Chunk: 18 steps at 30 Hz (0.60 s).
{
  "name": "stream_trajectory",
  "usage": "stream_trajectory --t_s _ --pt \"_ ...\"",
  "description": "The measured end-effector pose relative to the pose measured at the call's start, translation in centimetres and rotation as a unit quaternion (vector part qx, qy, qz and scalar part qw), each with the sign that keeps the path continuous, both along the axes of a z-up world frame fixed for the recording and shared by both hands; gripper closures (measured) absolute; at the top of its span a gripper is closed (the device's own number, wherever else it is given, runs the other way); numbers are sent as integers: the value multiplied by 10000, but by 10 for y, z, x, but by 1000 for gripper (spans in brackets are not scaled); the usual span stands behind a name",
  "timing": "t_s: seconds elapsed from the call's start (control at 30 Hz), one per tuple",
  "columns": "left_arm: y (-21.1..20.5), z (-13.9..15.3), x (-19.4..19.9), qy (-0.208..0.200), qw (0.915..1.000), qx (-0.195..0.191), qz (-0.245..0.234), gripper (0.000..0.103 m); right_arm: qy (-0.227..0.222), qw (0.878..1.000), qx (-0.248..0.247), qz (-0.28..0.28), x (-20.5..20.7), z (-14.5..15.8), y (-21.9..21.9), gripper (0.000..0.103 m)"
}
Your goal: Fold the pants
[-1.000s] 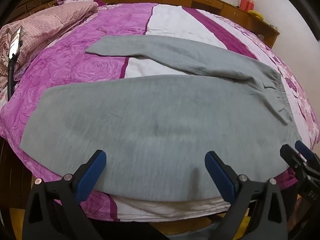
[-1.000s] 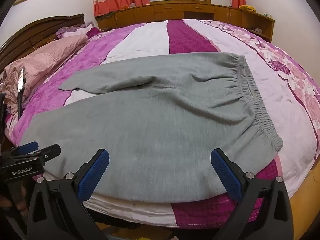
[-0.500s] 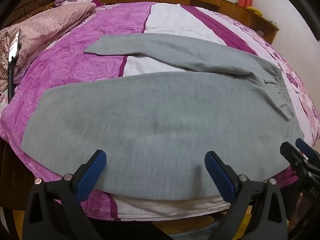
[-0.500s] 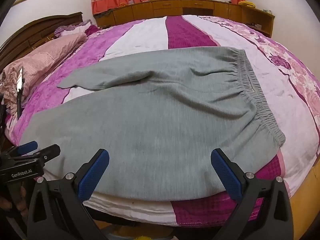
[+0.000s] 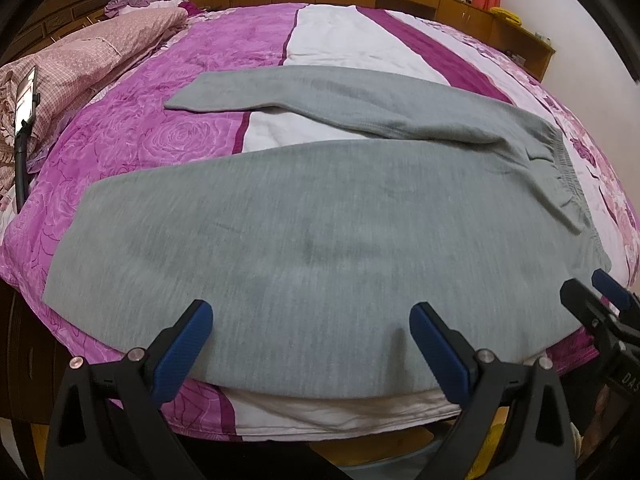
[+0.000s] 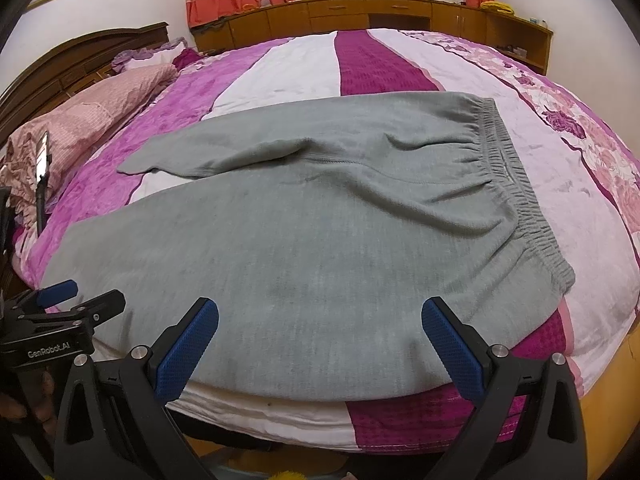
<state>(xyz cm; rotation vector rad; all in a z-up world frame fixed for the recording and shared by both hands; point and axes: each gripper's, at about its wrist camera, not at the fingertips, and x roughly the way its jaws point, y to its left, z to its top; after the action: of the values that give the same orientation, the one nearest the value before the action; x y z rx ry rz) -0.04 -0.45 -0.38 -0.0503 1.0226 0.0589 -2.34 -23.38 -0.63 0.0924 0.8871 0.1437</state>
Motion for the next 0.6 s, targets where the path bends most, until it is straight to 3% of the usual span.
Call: stream_trajectory --t_s 0.6 --pt "-1 0 0 -4 10000 48 9 2 47 10000 7 13 0 -3 0 5"
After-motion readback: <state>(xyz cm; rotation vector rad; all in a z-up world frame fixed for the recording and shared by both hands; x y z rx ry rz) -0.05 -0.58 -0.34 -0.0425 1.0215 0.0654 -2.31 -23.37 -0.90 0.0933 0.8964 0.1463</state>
